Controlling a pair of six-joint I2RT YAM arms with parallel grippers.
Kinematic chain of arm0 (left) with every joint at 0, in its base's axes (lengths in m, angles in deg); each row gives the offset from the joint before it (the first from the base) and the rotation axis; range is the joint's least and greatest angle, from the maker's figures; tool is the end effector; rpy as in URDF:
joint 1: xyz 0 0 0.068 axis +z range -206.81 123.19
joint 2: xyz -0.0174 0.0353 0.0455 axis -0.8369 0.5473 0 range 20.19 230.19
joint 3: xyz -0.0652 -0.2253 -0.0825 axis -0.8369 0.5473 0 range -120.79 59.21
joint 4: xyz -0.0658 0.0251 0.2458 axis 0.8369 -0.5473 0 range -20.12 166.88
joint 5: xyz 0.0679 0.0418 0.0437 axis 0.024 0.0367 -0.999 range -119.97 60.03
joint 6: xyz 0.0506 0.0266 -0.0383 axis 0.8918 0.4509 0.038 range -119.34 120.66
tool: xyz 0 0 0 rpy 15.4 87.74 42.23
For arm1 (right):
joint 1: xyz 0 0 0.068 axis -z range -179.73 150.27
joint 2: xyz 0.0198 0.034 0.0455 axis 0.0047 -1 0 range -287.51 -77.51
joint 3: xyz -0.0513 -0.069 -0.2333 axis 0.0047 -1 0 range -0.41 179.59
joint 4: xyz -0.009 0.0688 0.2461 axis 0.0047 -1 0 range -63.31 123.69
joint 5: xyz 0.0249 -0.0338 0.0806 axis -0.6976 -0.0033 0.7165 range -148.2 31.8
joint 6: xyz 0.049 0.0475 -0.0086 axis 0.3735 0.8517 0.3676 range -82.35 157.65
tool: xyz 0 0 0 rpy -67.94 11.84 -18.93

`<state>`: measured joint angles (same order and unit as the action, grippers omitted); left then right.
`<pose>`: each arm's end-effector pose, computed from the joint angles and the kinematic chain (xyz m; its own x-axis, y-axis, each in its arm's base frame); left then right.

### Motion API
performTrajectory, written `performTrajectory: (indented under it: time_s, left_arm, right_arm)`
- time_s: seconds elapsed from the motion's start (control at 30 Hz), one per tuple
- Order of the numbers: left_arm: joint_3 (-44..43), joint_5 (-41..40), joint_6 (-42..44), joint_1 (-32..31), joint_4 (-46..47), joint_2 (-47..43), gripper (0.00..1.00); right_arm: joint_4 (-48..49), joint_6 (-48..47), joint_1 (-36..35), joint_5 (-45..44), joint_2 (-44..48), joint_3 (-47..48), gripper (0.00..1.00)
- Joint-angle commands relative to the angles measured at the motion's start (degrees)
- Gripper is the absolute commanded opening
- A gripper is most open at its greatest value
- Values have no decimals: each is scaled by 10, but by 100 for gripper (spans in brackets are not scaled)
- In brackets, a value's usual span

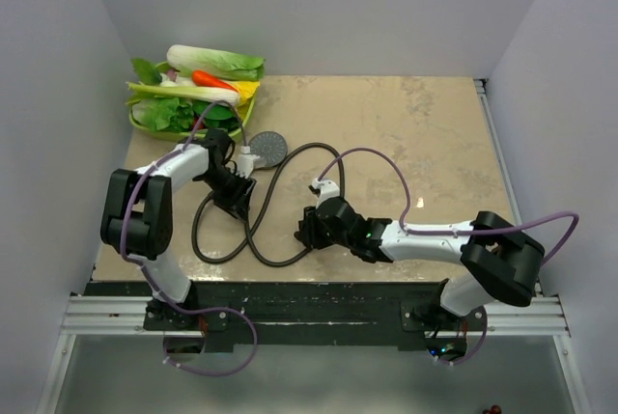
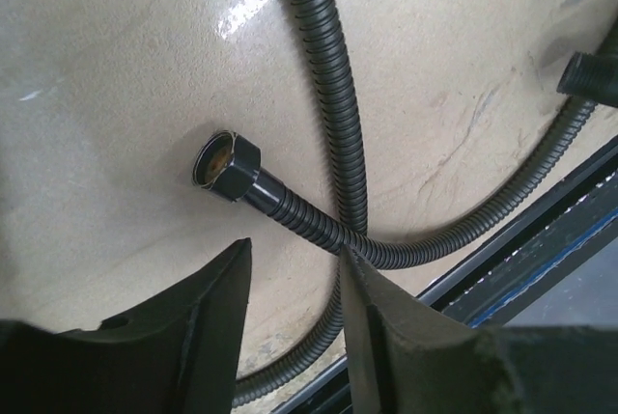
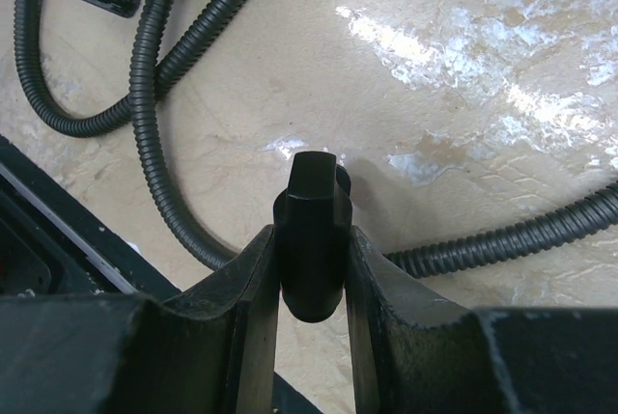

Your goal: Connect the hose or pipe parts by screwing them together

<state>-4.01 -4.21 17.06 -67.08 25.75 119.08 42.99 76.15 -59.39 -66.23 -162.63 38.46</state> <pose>0.2839 -0.0760 0.1351 -0.8904 0.4197 -0.1760 0.4542 0.7957 -0.4006 0.1638 0.2647 0.1430 -0.7346 -0.0346 -0.6777 -0.4356 0.7897 0.4319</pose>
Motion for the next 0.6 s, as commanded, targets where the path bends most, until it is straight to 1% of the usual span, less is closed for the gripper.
performTrajectory:
  time_s: [0.0,0.17,0.23,0.33,0.37,0.4,0.57]
  left_arm:
    - [6,3,-36,-11,20,24,42]
    - [-5,-17,-53,-34,38,51,32]
    - [-21,-31,-59,-40,45,59,31]
    - [-44,-38,-69,-41,53,78,33]
    - [-48,-38,-70,-41,53,84,37]
    - [-49,-40,-73,-42,53,84,39]
    - [-44,-53,-65,-45,62,87,43]
  right_arm:
    - [49,15,-10,-15,15,-2,0]
    - [56,25,-27,-15,16,-5,0]
    - [60,30,-31,-15,17,-6,0]
    - [75,40,-39,-4,15,-12,0]
    - [78,45,-45,-4,11,-12,0]
    - [78,46,-48,-5,8,-10,0]
    - [106,60,-74,-2,-12,-7,0]
